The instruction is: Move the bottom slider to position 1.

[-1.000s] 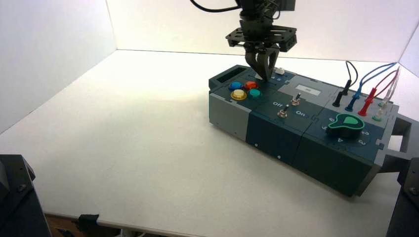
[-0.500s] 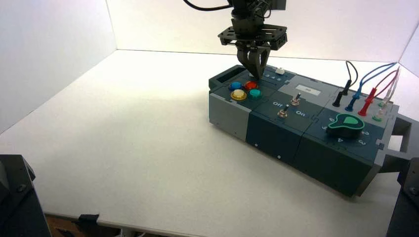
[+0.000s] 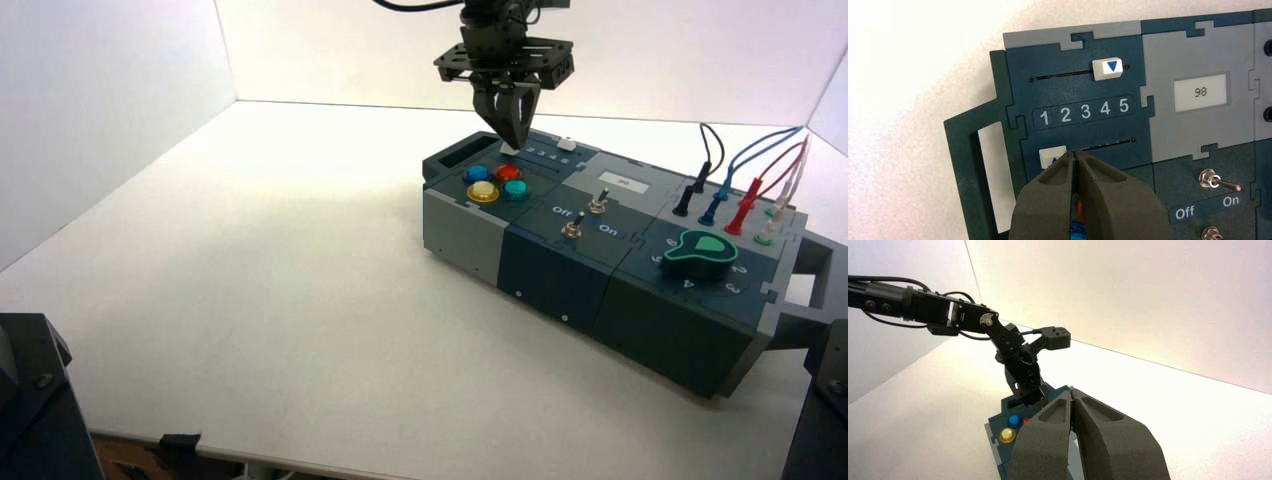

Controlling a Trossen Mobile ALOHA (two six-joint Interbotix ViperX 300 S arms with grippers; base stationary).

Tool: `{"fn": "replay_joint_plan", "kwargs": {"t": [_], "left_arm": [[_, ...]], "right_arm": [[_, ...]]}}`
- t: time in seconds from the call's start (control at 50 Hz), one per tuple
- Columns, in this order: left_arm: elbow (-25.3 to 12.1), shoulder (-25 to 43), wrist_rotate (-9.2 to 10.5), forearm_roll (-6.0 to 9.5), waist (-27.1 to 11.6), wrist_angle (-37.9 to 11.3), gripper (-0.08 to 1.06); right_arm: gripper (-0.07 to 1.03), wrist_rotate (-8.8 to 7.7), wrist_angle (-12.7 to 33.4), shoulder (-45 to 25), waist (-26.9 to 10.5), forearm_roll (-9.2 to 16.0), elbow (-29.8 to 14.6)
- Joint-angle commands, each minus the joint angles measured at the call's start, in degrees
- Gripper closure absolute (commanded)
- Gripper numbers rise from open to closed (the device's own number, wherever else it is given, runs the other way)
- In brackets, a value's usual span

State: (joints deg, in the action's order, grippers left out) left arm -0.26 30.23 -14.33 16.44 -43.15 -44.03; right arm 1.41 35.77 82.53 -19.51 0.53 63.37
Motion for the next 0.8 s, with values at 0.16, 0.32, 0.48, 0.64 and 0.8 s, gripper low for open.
{"fn": "replay_joint_plan", "kwargs": {"t": [0.16,0.32,0.48,0.64,0.8], "left_arm": [[-0.09,-3.34,-0.44,-0.53,1.05,0.35,1.01],[-0.09,-3.69,-0.44,-0.44,-0.62,0.35,1.01],[-0.26,-4.83,-0.09,0.0,-4.13,0.35,1.01],[-0.35,-8.26,0.44,0.09,-6.59,1.05,1.01],[0.79,-14.68,1.32,0.44,-7.38,2.72,1.01]], "right_arm": [[0.99,0.09,-0.7,-0.44,0.18,0.18,-0.62],[0.99,0.09,-0.62,-0.53,0.18,0.26,-0.62],[0.99,0.09,-0.62,-0.44,0.18,0.18,-0.53],[0.99,0.09,-0.62,-0.53,0.18,0.18,-0.53],[0.99,0.18,-0.62,-0.62,0.18,0.26,-0.53]]}}
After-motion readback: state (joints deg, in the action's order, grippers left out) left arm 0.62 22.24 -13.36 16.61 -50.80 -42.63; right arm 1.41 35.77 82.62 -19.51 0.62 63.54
